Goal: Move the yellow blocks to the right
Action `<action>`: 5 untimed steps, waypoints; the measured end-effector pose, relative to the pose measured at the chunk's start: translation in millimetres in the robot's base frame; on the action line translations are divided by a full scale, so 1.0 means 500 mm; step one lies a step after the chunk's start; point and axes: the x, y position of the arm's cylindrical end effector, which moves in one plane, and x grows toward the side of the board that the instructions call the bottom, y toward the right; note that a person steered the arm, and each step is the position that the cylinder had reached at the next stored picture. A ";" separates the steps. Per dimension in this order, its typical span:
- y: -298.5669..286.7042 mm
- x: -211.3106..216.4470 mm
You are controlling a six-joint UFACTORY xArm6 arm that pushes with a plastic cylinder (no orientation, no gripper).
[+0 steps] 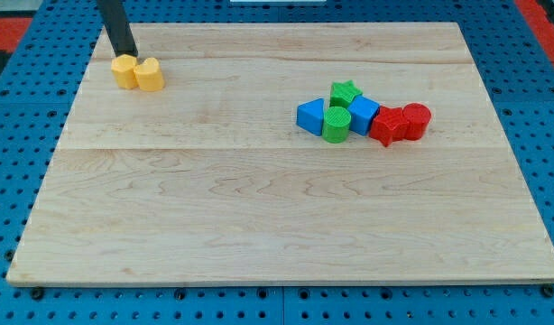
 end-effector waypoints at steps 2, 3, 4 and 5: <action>-0.113 0.078; 0.016 0.068; 0.152 0.045; 0.289 0.050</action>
